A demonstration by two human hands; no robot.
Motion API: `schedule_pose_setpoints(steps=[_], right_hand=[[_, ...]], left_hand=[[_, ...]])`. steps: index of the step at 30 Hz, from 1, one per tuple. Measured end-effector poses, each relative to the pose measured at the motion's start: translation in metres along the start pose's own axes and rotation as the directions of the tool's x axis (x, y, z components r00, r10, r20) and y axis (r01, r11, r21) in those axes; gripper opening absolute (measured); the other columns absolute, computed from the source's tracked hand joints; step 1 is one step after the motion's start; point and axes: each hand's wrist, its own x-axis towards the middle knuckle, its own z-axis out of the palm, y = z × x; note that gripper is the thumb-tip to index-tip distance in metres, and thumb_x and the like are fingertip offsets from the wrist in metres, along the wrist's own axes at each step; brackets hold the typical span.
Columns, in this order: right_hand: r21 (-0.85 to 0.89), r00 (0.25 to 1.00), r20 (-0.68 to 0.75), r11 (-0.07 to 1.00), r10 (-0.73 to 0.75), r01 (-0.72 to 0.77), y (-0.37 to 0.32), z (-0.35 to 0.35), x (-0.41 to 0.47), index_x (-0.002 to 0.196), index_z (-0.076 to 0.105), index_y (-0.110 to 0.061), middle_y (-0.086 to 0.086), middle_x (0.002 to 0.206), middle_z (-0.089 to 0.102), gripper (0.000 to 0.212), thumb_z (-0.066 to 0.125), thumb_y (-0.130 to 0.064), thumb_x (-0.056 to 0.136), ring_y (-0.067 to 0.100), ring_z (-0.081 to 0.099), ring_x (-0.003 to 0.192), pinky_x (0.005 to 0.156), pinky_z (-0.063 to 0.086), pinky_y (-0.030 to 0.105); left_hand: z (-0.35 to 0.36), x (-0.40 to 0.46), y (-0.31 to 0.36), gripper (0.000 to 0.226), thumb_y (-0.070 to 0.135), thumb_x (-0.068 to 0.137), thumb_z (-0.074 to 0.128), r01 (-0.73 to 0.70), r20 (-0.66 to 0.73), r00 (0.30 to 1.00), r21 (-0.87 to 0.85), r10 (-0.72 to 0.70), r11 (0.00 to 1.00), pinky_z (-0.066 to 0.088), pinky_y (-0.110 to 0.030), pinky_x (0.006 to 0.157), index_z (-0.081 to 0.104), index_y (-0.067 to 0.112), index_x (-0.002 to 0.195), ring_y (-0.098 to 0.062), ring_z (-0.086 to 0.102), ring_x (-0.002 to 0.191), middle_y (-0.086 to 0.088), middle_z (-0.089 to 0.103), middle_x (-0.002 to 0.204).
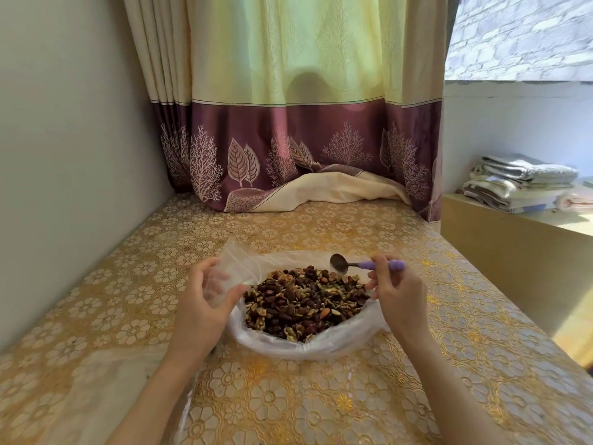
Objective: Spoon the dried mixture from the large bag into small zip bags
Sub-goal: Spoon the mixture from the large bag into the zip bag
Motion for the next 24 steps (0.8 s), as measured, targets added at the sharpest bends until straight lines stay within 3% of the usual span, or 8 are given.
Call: schedule_pose_setpoints(steps=[5, 8, 10, 13, 16, 20, 24], right_hand=[[0.025, 0.999, 0.003, 0.999, 0.038, -0.038, 0.000, 0.000, -0.001, 0.078, 0.073, -0.009, 0.007, 0.062, 0.069, 0.034, 0.050, -0.025, 0.097, 0.017, 0.061, 0.050, 0.055, 0.052, 0.034], [0.105, 0.996, 0.029, 0.990, 0.087, -0.089, -0.001, 0.000, -0.001, 0.065, 0.067, -0.015, 0.010, 0.063, 0.071, 0.040, 0.048, -0.024, 0.098, 0.020, 0.059, 0.045, 0.046, 0.049, 0.027], [0.145, 0.991, 0.068, 0.981, 0.119, -0.128, -0.001, 0.001, 0.000, 0.065, 0.066, -0.011, 0.009, 0.063, 0.071, 0.041, 0.047, -0.024, 0.099, 0.021, 0.059, 0.043, 0.041, 0.047, 0.023], [0.156, 0.985, 0.080, 0.974, 0.152, -0.163, 0.001, 0.001, -0.001, 0.062, 0.066, -0.011, 0.009, 0.062, 0.071, 0.043, 0.048, -0.025, 0.099, 0.028, 0.061, 0.046, 0.042, 0.050, 0.026], [0.202, 0.976, 0.048, 0.954, 0.215, -0.220, 0.001, 0.002, -0.001, 0.060, 0.064, -0.009, 0.009, 0.060, 0.071, 0.046, 0.047, -0.025, 0.099, 0.022, 0.060, 0.043, 0.039, 0.049, 0.024], [0.217, 0.958, 0.002, 0.935, 0.286, -0.279, 0.000, -0.001, 0.000, 0.061, 0.065, -0.006, 0.010, 0.059, 0.070, 0.049, 0.046, -0.029, 0.100, 0.016, 0.059, 0.039, 0.039, 0.049, 0.022], [0.256, 0.950, -0.025, 0.921, 0.311, -0.295, -0.002, -0.003, 0.001, 0.061, 0.066, -0.004, 0.009, 0.056, 0.069, 0.051, 0.045, -0.030, 0.100, 0.016, 0.058, 0.039, 0.038, 0.049, 0.022]], left_hand=[[0.000, -0.001, 0.001, 0.057, 0.049, 0.069, 0.064, 0.041, 0.007, 0.999, -0.084, -0.040, 0.996, 0.036, -0.012, 0.080, 0.041, 0.036, 0.119, 0.015, 0.047, 0.098, 0.030, 0.049, 0.106], [-0.001, -0.001, 0.000, 0.056, 0.053, 0.068, 0.064, 0.059, 0.020, 0.998, -0.113, -0.057, 0.992, 0.040, -0.015, 0.084, 0.046, 0.034, 0.117, 0.006, 0.051, 0.104, 0.023, 0.053, 0.112], [0.000, -0.001, -0.001, 0.056, 0.054, 0.069, 0.065, 0.058, 0.033, 0.998, -0.103, -0.055, 0.993, 0.045, -0.025, 0.090, 0.049, 0.030, 0.117, -0.002, 0.055, 0.106, 0.015, 0.058, 0.114], [0.001, -0.001, -0.002, 0.055, 0.056, 0.068, 0.065, 0.038, 0.035, 0.999, -0.073, -0.035, 0.997, 0.049, -0.029, 0.086, 0.052, 0.028, 0.114, -0.009, 0.060, 0.098, 0.010, 0.063, 0.104], [0.003, -0.002, -0.003, 0.054, 0.061, 0.066, 0.064, 0.017, 0.036, 0.999, -0.047, -0.015, 0.999, 0.049, -0.025, 0.078, 0.051, 0.033, 0.110, -0.009, 0.061, 0.091, 0.010, 0.063, 0.099], [0.003, -0.002, -0.007, 0.058, 0.062, 0.066, 0.064, 0.035, 0.044, 0.999, -0.064, -0.032, 0.997, 0.050, -0.034, 0.088, 0.051, 0.032, 0.113, -0.011, 0.060, 0.100, 0.009, 0.062, 0.107], [0.003, -0.001, -0.009, 0.059, 0.065, 0.065, 0.065, 0.032, 0.058, 0.998, -0.065, -0.029, 0.997, 0.049, -0.033, 0.091, 0.050, 0.036, 0.114, -0.009, 0.058, 0.107, 0.014, 0.060, 0.114]])
